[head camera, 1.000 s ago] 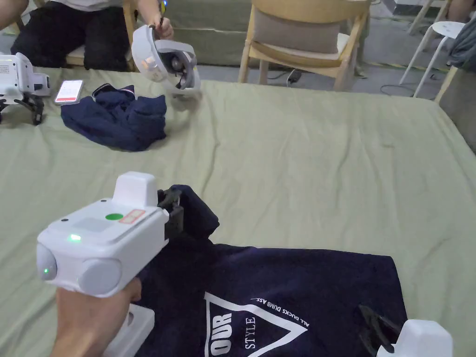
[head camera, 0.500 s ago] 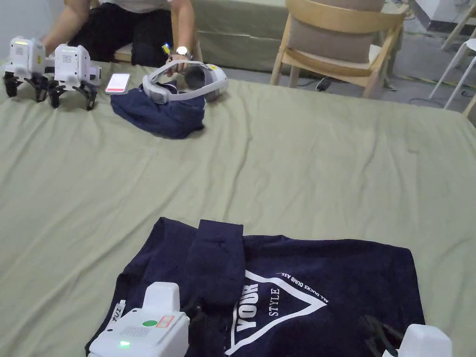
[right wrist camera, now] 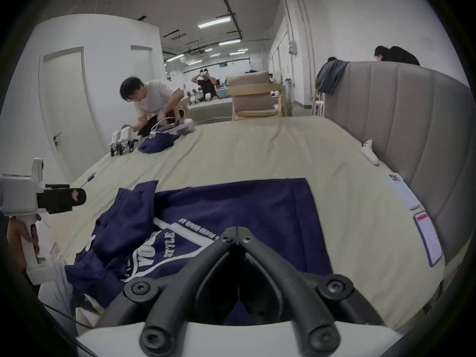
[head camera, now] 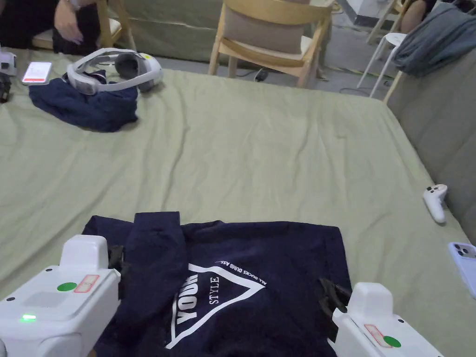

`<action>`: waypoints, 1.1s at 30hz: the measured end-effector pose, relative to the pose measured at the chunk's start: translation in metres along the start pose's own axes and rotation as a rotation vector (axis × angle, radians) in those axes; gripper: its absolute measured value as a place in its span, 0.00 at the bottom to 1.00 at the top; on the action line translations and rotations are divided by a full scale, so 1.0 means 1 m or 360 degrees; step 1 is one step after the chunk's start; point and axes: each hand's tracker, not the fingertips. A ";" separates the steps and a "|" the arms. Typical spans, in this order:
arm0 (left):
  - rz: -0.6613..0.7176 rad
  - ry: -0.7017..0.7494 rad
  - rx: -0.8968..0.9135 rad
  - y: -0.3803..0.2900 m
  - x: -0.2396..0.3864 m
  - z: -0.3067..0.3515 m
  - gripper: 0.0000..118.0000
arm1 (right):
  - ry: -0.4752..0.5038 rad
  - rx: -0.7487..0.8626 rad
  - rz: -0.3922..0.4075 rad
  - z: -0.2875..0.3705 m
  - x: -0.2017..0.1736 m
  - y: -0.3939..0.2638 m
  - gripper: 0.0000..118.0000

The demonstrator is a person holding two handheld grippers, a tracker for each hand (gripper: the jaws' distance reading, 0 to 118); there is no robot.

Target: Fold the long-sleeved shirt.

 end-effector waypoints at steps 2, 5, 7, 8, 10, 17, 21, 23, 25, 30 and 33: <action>0.0024 -0.0163 -0.0014 0.008 -0.003 -0.014 0.03 | -0.0028 -0.0005 -0.0015 -0.016 0.019 0.008 0.05; -0.0026 -0.0111 -0.0081 0.012 0.005 -0.030 0.03 | -0.0108 -0.0133 -0.0026 -0.062 0.055 0.028 1.00; -0.0025 -0.0131 -0.0054 0.017 0.002 -0.038 0.03 | -0.0173 -0.0138 0.0024 -0.083 0.076 0.050 0.97; -0.0030 -0.0132 -0.0066 0.018 0.002 -0.043 0.03 | -0.0182 -0.0224 0.0014 -0.107 0.089 0.059 0.98; -0.0033 -0.0111 -0.0092 0.018 0.002 -0.051 0.03 | -0.0215 -0.0316 0.0107 -0.157 0.106 0.073 0.98; 0.0062 -0.0117 -0.0227 0.009 -0.018 -0.075 0.04 | -0.0017 -0.0715 -0.0009 -0.254 0.130 0.069 0.43; 0.0056 -0.0121 -0.0258 0.016 -0.051 -0.090 0.94 | 0.0065 -0.0560 -0.0069 -0.237 0.130 0.073 0.06; 0.0088 -0.0060 -0.0293 0.031 -0.075 -0.102 0.91 | 0.0058 -0.0572 -0.0003 -0.232 0.126 0.071 0.06; 0.0159 -0.0111 -0.0304 0.058 -0.103 -0.120 0.94 | 0.0013 -0.0561 0.0057 -0.224 0.111 0.072 0.06; 0.0150 -0.0251 -0.0678 0.085 -0.132 -0.195 0.91 | 0.0023 -0.0609 -0.0015 -0.233 0.109 0.071 0.06; 0.0261 -0.0464 -0.0884 0.083 -0.143 -0.223 0.68 | 0.0022 -0.0624 -0.0052 -0.236 0.111 0.070 0.06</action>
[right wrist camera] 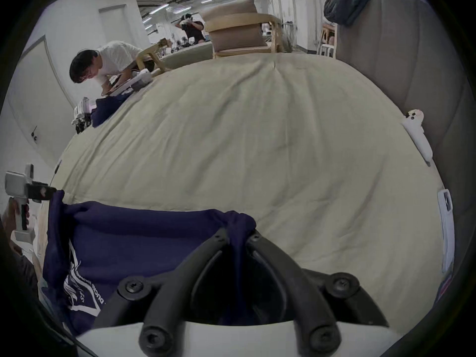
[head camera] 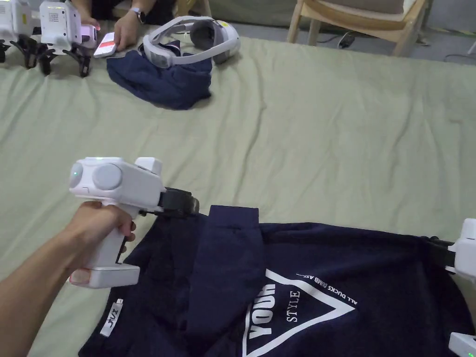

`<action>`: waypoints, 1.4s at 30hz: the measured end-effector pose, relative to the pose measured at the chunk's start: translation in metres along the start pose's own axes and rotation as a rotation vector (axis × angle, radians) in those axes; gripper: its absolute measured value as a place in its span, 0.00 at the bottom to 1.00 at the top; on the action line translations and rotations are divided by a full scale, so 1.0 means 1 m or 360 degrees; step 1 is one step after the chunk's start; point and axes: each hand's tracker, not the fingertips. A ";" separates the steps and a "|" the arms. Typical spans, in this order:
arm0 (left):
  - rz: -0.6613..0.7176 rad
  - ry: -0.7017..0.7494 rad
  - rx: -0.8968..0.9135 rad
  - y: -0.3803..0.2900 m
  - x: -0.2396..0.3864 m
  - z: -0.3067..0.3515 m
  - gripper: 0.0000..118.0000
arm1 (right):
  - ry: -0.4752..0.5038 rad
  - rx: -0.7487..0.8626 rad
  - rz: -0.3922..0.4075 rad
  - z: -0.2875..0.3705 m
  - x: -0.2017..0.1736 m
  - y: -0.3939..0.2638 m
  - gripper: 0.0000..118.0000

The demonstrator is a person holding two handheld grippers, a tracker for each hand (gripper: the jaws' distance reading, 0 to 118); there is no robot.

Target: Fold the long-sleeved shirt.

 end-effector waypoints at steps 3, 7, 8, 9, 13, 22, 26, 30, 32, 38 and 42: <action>-0.0005 0.0170 -0.0012 -0.004 0.001 -0.007 0.34 | 0.0002 -0.0005 -0.0015 0.001 -0.001 0.003 0.06; -0.0147 0.0174 0.0085 -0.016 0.016 0.002 0.10 | 0.0000 0.0000 0.0012 0.005 0.000 0.005 0.06; -0.0207 0.0184 0.0070 -0.017 0.018 0.002 0.10 | -0.0003 0.0008 0.0019 0.008 0.000 0.006 0.05; -0.0215 0.0203 0.0127 -0.017 0.019 0.004 0.09 | -0.0004 0.0025 0.0018 0.011 0.000 0.007 0.05; -0.0038 0.0092 0.0312 -0.016 0.021 0.028 0.09 | 0.0069 0.0161 -0.0049 0.041 0.002 0.012 0.05; -0.0180 0.0007 0.0603 -0.076 0.048 0.099 0.09 | 0.0154 0.0477 0.0056 0.143 -0.004 -0.019 0.05; -0.0230 -0.0037 0.0715 -0.115 0.052 0.136 0.09 | 0.0176 0.0542 0.0085 0.185 -0.001 -0.049 0.05; -0.0262 -0.0088 0.0687 -0.156 0.053 0.167 0.09 | 0.0199 0.0501 0.0096 0.218 0.002 -0.089 0.05; -0.0255 -0.0120 0.0656 -0.183 0.052 0.178 0.09 | 0.0156 0.0395 0.0146 0.231 -0.002 -0.115 0.05; -0.0187 0.0070 0.0163 -0.254 0.046 0.148 0.09 | -0.0026 -0.0068 0.0249 0.214 -0.019 -0.188 0.05; -0.0233 0.0232 0.0057 -0.277 0.049 0.120 0.09 | -0.0148 -0.0297 0.0312 0.179 -0.023 -0.213 0.06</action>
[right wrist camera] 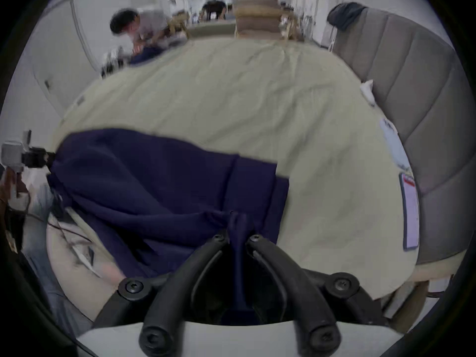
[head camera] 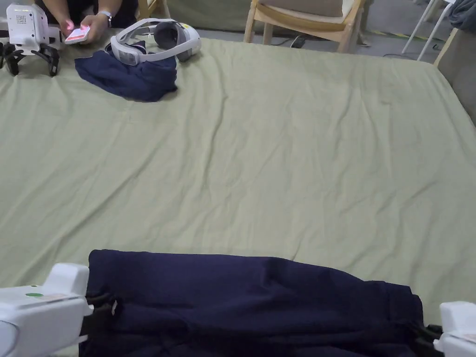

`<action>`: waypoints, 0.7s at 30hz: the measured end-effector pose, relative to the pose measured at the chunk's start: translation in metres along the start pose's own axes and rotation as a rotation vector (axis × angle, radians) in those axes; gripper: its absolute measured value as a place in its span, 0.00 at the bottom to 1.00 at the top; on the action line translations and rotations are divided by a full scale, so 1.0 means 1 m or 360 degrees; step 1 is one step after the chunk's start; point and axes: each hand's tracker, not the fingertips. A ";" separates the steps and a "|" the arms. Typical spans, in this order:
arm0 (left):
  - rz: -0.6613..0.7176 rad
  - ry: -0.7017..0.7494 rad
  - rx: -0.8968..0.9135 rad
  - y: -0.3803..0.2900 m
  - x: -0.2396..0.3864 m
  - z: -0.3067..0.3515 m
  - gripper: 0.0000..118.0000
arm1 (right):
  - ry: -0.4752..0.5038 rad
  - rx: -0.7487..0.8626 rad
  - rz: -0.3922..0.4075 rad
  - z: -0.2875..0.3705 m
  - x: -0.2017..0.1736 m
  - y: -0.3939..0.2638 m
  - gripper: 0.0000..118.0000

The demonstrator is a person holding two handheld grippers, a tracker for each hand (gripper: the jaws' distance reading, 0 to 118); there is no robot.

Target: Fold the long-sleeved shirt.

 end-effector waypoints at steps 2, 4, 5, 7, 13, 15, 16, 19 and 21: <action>-0.0049 0.0055 -0.0054 -0.003 0.008 -0.011 0.10 | 0.0005 -0.0105 0.0019 -0.015 -0.007 -0.003 0.06; -0.0030 0.0037 -0.0037 -0.003 0.002 -0.019 0.25 | -0.0064 -0.0080 0.0063 -0.020 -0.015 -0.002 0.23; 0.0001 0.0072 -0.0031 -0.003 0.002 -0.021 0.49 | -0.0084 -0.0057 0.0059 -0.015 -0.016 0.000 0.43; 0.0019 0.0204 0.0030 -0.007 0.002 -0.017 0.94 | -0.0200 0.0001 0.0040 -0.008 -0.013 0.005 0.94; 0.0081 0.0225 0.0635 0.013 0.025 0.053 0.92 | -0.0196 0.0724 -0.0115 0.057 -0.041 0.029 1.00; 0.0123 0.0332 0.0808 0.022 0.041 0.059 0.92 | -0.0192 0.1024 -0.0154 0.074 -0.069 0.037 0.99; 0.0141 0.0360 0.0901 0.024 0.048 0.060 0.89 | -0.0155 0.1126 -0.0137 0.078 -0.083 0.042 0.95; 0.0177 0.0269 0.1013 0.031 0.060 0.060 0.06 | -0.0132 0.1378 -0.0123 0.082 -0.126 0.053 0.12; 0.0174 0.0303 0.1043 0.033 0.059 0.057 0.03 | -0.0209 0.1451 -0.0129 0.080 -0.152 0.057 0.00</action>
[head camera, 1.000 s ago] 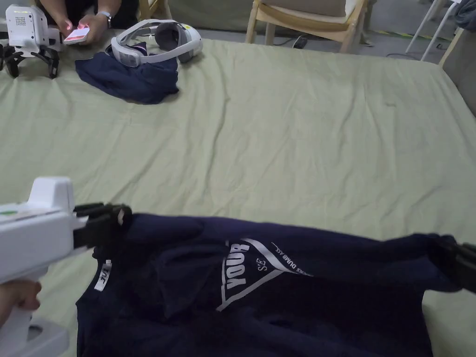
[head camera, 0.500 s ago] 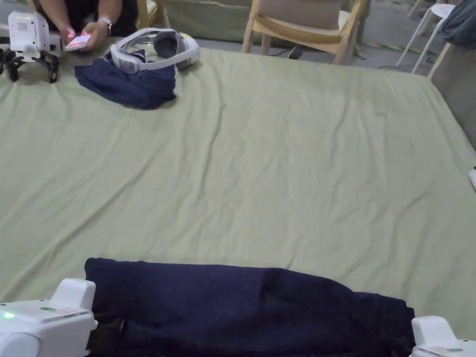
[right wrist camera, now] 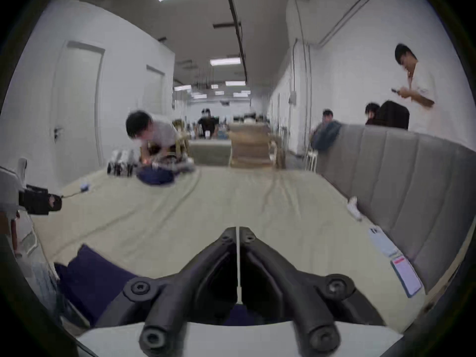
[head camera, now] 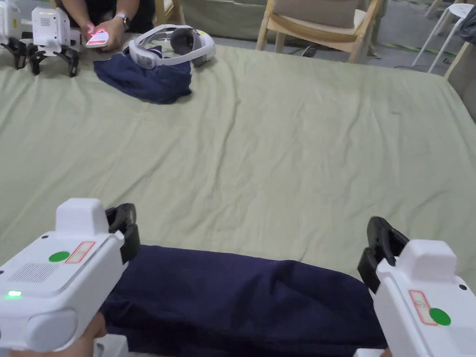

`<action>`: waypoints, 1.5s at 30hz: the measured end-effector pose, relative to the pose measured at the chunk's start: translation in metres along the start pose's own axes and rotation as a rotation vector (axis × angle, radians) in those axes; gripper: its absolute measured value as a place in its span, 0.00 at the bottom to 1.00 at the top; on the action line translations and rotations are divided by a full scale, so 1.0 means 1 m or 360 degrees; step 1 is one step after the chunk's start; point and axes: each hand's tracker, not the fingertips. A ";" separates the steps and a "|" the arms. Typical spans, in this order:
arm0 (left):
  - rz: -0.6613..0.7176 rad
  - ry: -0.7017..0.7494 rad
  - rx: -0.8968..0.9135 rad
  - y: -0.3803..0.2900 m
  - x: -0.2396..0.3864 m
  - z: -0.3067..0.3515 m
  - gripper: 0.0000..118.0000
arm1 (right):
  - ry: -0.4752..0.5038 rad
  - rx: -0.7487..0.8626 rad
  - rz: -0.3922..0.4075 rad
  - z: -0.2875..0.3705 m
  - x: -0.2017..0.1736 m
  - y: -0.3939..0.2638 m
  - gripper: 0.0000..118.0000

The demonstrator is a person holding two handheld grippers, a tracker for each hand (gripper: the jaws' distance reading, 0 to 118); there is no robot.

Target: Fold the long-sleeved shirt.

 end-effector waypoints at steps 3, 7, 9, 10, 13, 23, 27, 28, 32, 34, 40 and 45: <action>0.0052 -0.0053 -0.0020 0.008 -0.019 -0.003 0.03 | 0.0161 -0.0025 0.0019 -0.004 -0.029 0.000 0.00; 0.0289 -0.0267 -0.0288 0.017 -0.087 -0.030 0.12 | 0.0299 -0.0035 0.0051 -0.005 -0.043 0.000 0.00; 0.0517 -0.0535 -0.0555 0.014 -0.137 -0.057 0.46 | 0.0316 -0.0053 0.0067 -0.006 -0.044 0.001 0.00; 0.0612 -0.0666 -0.0716 0.009 -0.155 -0.069 0.65 | 0.0347 -0.0061 0.0067 -0.006 -0.047 0.000 0.00; 0.0760 -0.0740 -0.1104 -0.017 -0.194 -0.106 0.88 | 0.0389 -0.0082 0.0067 -0.008 -0.050 -0.002 0.00; 0.1287 -0.1135 -0.1260 -0.063 -0.222 -0.128 0.87 | 0.0432 -0.0143 0.0083 -0.018 -0.058 -0.003 0.00; 0.1238 -0.1254 -0.1297 -0.093 -0.199 -0.144 0.79 | 0.0438 -0.0147 0.0086 -0.019 -0.062 0.000 0.00; 0.1202 -0.1291 -0.1294 -0.093 -0.190 -0.145 0.72 | 0.0439 -0.0147 0.0087 -0.019 -0.061 0.000 0.00; 0.0964 -0.1046 -0.1224 -0.095 -0.184 -0.154 0.12 | 0.0430 -0.0153 0.0093 -0.018 -0.058 0.001 0.00; 0.1066 -0.1174 -0.1138 -0.084 -0.204 -0.151 0.11 | 0.0415 -0.0158 0.0085 -0.017 -0.054 0.000 0.00; 0.1031 -0.0915 -0.0881 -0.025 -0.253 -0.126 0.11 | 0.0372 -0.0174 0.0073 -0.022 -0.040 -0.002 0.00; 0.0979 -0.0569 -0.0760 0.021 -0.319 -0.102 0.11 | 0.0336 -0.0167 0.0055 -0.023 -0.033 0.000 0.00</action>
